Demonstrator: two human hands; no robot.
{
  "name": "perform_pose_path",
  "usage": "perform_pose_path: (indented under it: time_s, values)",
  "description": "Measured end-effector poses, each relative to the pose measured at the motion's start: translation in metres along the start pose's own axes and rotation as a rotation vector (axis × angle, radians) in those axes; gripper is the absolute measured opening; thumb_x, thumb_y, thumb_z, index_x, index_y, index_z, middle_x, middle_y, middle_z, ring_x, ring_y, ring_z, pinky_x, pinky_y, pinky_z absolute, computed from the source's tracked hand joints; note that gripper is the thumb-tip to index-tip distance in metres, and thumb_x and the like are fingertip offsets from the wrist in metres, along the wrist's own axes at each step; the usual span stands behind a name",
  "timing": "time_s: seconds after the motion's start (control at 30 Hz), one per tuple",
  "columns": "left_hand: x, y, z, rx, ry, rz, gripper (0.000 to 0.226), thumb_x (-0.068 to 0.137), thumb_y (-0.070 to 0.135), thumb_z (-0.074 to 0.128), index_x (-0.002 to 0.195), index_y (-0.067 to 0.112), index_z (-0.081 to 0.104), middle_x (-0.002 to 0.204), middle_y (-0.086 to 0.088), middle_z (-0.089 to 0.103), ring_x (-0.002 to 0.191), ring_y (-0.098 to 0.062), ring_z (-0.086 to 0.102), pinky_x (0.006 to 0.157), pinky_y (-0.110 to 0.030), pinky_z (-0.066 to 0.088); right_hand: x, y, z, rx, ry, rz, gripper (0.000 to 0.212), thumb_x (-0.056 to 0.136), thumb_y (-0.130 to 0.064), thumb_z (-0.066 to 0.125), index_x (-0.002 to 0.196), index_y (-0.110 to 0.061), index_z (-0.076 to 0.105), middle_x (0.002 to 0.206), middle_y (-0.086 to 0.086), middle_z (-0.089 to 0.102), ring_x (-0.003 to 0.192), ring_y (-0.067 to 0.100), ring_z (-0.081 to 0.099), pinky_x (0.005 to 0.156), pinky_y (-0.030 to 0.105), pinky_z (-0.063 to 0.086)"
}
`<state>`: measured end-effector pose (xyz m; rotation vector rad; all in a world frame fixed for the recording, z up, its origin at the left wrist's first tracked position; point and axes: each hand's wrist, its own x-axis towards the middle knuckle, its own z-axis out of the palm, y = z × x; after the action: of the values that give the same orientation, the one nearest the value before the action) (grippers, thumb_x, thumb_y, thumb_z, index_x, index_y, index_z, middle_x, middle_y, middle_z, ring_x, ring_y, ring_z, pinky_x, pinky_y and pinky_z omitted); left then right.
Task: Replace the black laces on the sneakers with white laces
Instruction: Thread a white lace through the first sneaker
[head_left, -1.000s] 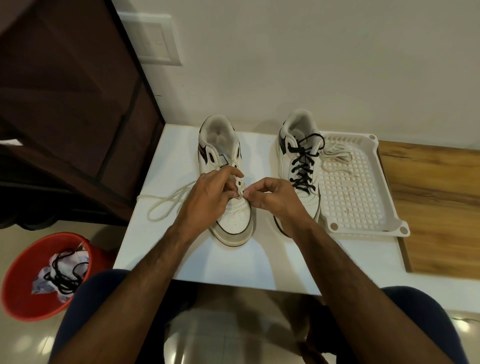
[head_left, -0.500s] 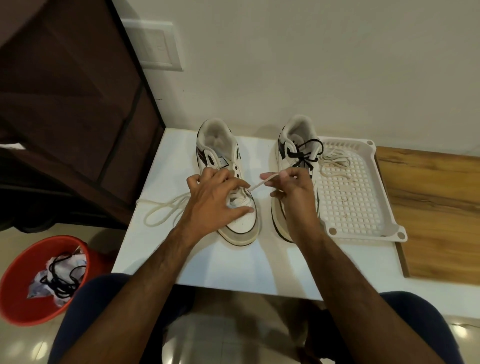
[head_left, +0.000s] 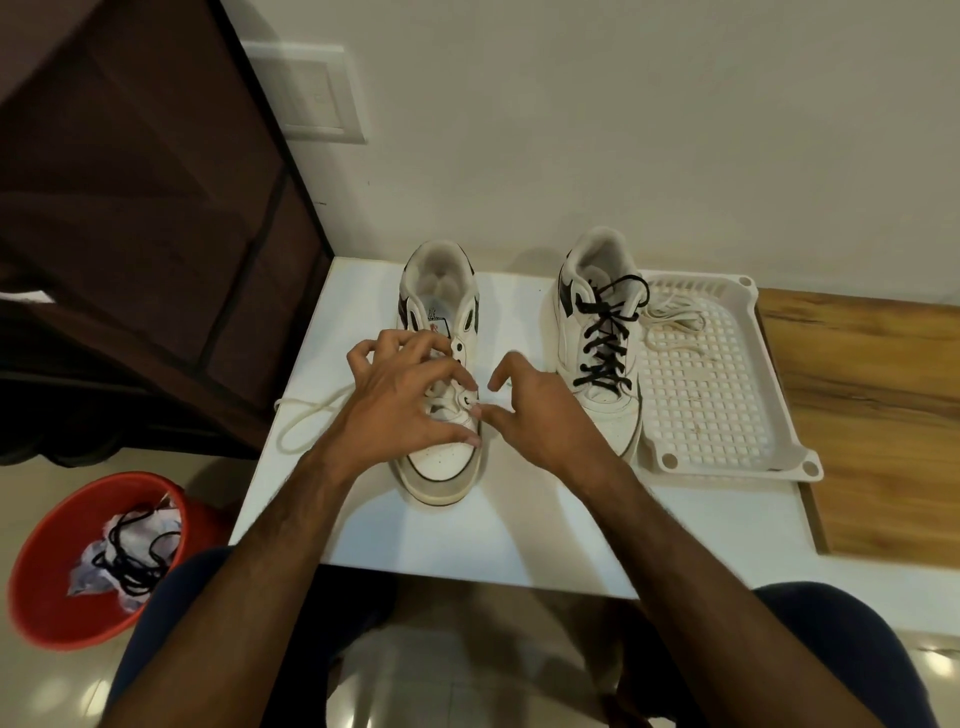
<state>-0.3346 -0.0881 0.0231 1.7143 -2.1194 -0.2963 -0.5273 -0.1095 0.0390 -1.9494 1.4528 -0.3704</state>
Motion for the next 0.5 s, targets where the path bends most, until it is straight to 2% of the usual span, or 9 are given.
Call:
perform_pose_path:
  time_s: [0.13,0.2,0.27,0.33,0.37,0.4,0.43,0.47,0.5]
  values:
    - [0.001,-0.004,-0.002,-0.044,-0.028,-0.005,0.061,0.052,0.073,0.085,0.105,0.049,0.070,0.133,0.020,0.047,0.130,-0.014,0.033,0.100,-0.036,0.013,0.003,0.001,0.000,-0.021,-0.006,-0.036,0.015,0.096,-0.033,0.069,0.099,-0.019,0.067,0.061,-0.007,0.052,0.056,0.012,0.054,0.061,0.028,0.042]
    - [0.000,-0.005,-0.002,-0.037,-0.023,-0.001,0.061,0.051,0.075,0.084,0.105,0.049,0.069,0.136,0.019,0.046,0.132,-0.015,0.031,0.102,-0.037,0.013,0.004,0.002,-0.006,0.068,-0.016,-0.057,0.011,0.095,-0.025,0.070,0.089,-0.017,0.072,0.073,-0.006,0.056,0.068,0.009,0.055,0.069,0.026,0.041]
    - [0.000,-0.005,-0.002,-0.040,-0.025,-0.001,0.061,0.050,0.074,0.084,0.103,0.049,0.068,0.138,0.020,0.045,0.132,-0.015,0.029,0.102,-0.036,0.012,0.002,0.001,-0.018,0.314,0.054,-0.119,0.013,0.093,-0.016,0.069,0.081,-0.019,0.073,0.087,-0.001,0.055,0.081,0.007,0.054,0.074,0.020,0.040]
    - [0.000,-0.006,-0.002,-0.041,-0.024,0.001,0.060,0.050,0.072,0.086,0.103,0.049,0.069,0.137,0.022,0.044,0.132,-0.013,0.029,0.103,-0.034,0.009,-0.001,0.003,-0.038,0.869,0.147,-0.178,0.021,0.091,-0.010,0.061,0.073,-0.019,0.067,0.098,0.004,0.058,0.096,0.012,0.058,0.081,0.020,0.044]
    - [0.001,-0.006,-0.001,-0.044,-0.024,0.003,0.060,0.049,0.071,0.087,0.103,0.049,0.070,0.136,0.023,0.043,0.132,-0.013,0.029,0.102,-0.032,0.009,-0.001,0.002,-0.049,1.203,0.155,-0.155,0.023,0.091,-0.009,0.054,0.070,-0.016,0.061,0.093,0.006,0.061,0.093,0.017,0.060,0.077,0.023,0.045]
    - [0.001,-0.006,-0.002,-0.047,-0.023,0.004,0.060,0.049,0.071,0.087,0.103,0.049,0.070,0.135,0.024,0.042,0.132,-0.012,0.029,0.102,-0.031,0.008,-0.003,0.001,-0.057,1.437,0.143,-0.096,0.025,0.091,-0.010,0.047,0.067,-0.014,0.053,0.080,0.007,0.060,0.078,0.020,0.061,0.069,0.025,0.045]
    - [0.001,-0.006,-0.002,-0.050,-0.025,0.006,0.060,0.049,0.070,0.087,0.103,0.049,0.070,0.134,0.026,0.040,0.132,-0.011,0.028,0.101,-0.029,0.007,-0.003,0.000,-0.061,1.516,0.115,-0.028,0.027,0.090,-0.012,0.043,0.063,-0.015,0.047,0.065,0.005,0.054,0.059,0.019,0.055,0.058,0.026,0.040]
    - [0.001,-0.007,-0.002,-0.053,-0.029,0.007,0.060,0.050,0.070,0.087,0.104,0.049,0.070,0.133,0.027,0.039,0.131,-0.010,0.027,0.099,-0.026,0.006,-0.003,-0.002,-0.062,1.417,0.086,0.051,0.030,0.090,-0.016,0.044,0.060,-0.018,0.046,0.054,0.002,0.047,0.046,0.015,0.044,0.050,0.026,0.033]
    - [0.001,-0.007,-0.002,-0.055,-0.036,0.007,0.060,0.051,0.069,0.088,0.104,0.049,0.070,0.132,0.028,0.038,0.130,-0.008,0.026,0.098,-0.025,0.006,-0.003,-0.003,-0.058,1.176,0.060,0.094,0.031,0.092,-0.020,0.051,0.061,-0.019,0.047,0.051,-0.001,0.043,0.042,0.012,0.037,0.046,0.025,0.030]
